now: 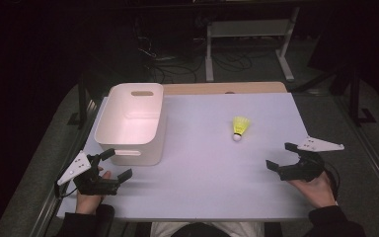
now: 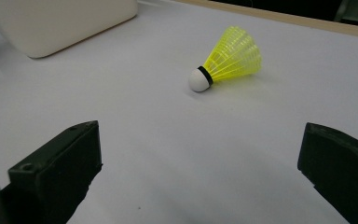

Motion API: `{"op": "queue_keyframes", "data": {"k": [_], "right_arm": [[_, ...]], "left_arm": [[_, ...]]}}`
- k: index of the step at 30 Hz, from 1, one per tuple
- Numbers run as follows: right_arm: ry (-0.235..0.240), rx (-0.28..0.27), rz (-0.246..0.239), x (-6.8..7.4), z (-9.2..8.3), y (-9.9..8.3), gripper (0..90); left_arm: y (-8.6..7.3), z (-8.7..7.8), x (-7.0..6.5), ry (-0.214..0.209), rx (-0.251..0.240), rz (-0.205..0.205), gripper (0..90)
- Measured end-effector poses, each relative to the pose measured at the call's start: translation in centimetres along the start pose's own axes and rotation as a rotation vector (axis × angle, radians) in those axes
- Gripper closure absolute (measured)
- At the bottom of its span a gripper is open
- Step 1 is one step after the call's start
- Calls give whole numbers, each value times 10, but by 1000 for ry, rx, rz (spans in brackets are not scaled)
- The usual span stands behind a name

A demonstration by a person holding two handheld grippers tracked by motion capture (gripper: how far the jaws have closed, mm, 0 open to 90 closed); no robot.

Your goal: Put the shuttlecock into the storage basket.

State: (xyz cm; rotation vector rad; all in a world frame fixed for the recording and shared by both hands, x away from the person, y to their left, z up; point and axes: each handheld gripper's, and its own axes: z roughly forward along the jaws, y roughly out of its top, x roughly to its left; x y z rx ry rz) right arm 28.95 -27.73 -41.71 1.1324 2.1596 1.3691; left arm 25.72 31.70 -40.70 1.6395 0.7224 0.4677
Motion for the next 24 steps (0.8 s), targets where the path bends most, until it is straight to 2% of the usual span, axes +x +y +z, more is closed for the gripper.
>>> {"op": "queue_keyframes", "data": {"k": [20, 24], "right_arm": [[9, 4, -18, 3, -2, 1, 0], [10, 6, -9, 3, -3, 1, 0]], "left_arm": [[0, -1, -1, 2, 10, 3, 0], [-1, -1, -1, 2, 11, 4, 0]]}}
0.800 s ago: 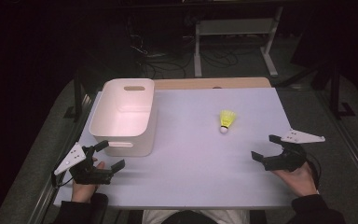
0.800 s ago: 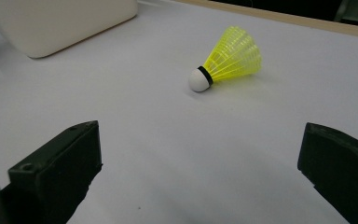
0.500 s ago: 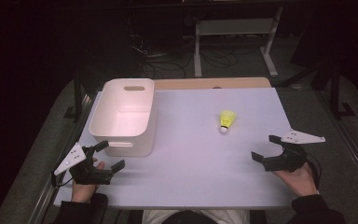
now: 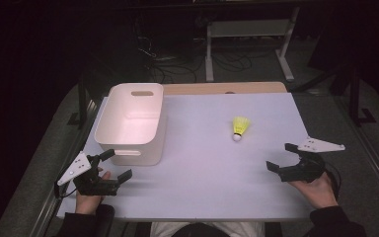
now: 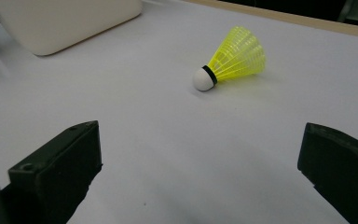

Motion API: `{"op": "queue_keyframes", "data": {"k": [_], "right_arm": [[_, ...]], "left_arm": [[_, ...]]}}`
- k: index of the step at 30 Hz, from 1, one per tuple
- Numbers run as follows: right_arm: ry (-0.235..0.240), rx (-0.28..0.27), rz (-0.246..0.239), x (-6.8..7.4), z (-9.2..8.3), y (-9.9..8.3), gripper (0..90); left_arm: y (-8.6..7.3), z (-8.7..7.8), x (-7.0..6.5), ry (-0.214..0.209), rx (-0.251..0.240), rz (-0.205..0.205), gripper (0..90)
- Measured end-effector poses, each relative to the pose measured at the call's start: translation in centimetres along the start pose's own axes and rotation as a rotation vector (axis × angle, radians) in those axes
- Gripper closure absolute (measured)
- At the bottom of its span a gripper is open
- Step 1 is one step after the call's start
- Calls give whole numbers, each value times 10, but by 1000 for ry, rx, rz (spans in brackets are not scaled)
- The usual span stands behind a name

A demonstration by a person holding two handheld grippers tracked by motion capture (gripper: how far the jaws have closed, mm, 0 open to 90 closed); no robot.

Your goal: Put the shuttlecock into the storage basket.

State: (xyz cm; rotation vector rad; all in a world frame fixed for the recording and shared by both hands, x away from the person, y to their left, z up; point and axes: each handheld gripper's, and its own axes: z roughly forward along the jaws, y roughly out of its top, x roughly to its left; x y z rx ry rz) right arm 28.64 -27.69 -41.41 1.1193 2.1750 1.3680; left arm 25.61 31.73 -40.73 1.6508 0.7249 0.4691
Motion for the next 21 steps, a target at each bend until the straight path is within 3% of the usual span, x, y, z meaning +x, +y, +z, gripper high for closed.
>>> {"op": "queue_keyframes", "data": {"k": [9, 21], "right_arm": [[-10, 18, 0, -1, -2, 4, 0], [-3, 11, 4, -10, -15, 24, 0]], "left_arm": [[0, -1, 0, 8, 1, -2, 0], [-1, -2, -1, 12, 2, 1, 0]]}}
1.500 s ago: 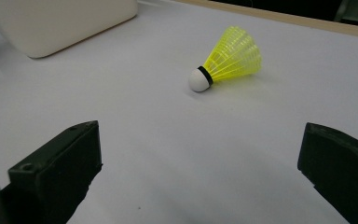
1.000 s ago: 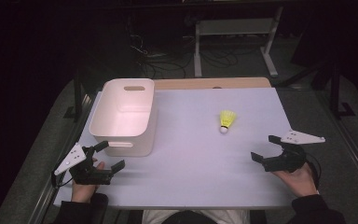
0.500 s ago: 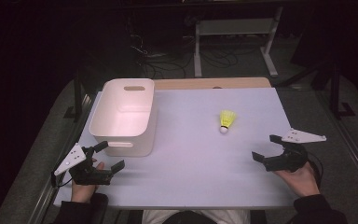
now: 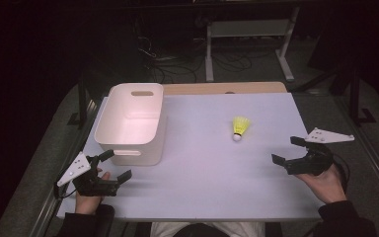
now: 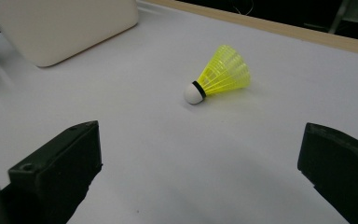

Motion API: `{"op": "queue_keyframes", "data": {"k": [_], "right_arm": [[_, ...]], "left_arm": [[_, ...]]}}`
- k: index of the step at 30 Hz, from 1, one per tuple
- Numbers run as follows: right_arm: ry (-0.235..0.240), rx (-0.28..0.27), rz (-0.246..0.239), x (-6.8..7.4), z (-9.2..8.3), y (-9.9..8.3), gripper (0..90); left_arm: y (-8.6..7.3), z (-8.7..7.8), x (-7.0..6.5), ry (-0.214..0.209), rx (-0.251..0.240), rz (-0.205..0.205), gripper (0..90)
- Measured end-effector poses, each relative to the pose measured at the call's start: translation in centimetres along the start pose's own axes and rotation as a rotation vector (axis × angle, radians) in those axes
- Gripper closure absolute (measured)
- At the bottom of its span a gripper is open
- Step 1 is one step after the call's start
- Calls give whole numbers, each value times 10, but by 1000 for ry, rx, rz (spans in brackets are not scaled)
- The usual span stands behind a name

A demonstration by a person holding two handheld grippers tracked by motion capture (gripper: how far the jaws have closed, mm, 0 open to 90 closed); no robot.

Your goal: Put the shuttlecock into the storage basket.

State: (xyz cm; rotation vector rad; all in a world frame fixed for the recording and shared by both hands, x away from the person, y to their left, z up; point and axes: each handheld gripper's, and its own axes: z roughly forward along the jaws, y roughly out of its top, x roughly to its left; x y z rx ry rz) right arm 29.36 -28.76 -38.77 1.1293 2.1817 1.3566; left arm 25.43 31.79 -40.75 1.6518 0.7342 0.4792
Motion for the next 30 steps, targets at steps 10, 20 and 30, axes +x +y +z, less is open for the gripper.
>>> {"op": "queue_keyframes", "data": {"k": [10, 20, 30], "right_arm": [[11, 26, -27, -1, 2, 17, 0], [26, 55, -52, 0, 8, 29, 0], [38, 72, -80, 3, 15, 44, 0]], "left_arm": [[0, 0, 0, -2, 2, 1, 0], [0, 0, 0, -3, 3, 2, 0], [0, 0, 0, -3, 1, 3, 0]]}}
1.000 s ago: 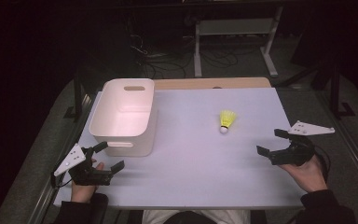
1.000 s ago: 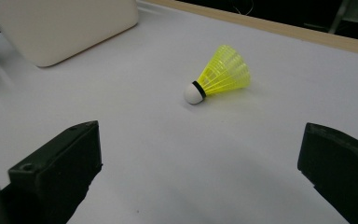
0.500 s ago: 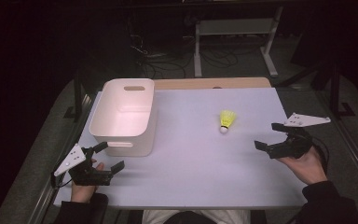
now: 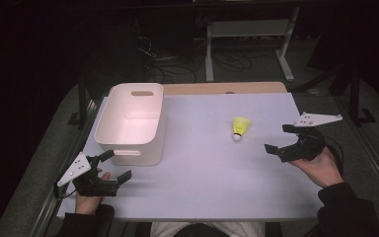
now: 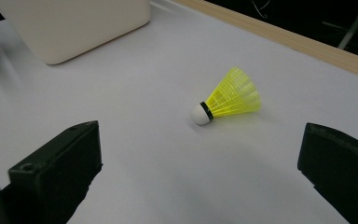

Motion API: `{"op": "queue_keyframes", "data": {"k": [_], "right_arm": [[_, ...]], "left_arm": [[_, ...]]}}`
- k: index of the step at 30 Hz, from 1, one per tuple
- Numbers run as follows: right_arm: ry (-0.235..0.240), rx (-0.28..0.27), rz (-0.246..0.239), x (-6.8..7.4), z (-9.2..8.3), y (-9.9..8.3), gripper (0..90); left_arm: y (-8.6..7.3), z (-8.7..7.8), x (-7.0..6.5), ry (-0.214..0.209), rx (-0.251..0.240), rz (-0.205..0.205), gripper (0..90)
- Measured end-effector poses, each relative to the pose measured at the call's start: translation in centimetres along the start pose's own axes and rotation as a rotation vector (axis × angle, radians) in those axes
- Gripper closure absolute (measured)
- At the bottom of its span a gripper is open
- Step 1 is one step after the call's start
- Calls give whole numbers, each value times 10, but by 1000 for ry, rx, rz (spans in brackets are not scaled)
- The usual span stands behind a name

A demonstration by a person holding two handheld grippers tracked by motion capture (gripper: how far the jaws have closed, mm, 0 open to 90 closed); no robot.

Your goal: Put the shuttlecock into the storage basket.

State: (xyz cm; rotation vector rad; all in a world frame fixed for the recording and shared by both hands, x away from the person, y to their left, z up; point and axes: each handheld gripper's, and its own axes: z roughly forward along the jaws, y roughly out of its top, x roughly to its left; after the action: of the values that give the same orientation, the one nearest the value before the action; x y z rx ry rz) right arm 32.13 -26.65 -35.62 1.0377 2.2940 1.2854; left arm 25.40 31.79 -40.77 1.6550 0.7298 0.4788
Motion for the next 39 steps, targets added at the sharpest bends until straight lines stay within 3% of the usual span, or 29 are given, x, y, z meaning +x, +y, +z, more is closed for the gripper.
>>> {"op": "queue_keyframes", "data": {"k": [17, 39], "right_arm": [[6, 22, -17, -4, 5, 13, 0], [38, 47, -39, -9, 25, 37, 0]], "left_arm": [[0, 0, 0, 0, 1, 0, 0], [0, 0, 0, -3, 4, 2, 0]]}}
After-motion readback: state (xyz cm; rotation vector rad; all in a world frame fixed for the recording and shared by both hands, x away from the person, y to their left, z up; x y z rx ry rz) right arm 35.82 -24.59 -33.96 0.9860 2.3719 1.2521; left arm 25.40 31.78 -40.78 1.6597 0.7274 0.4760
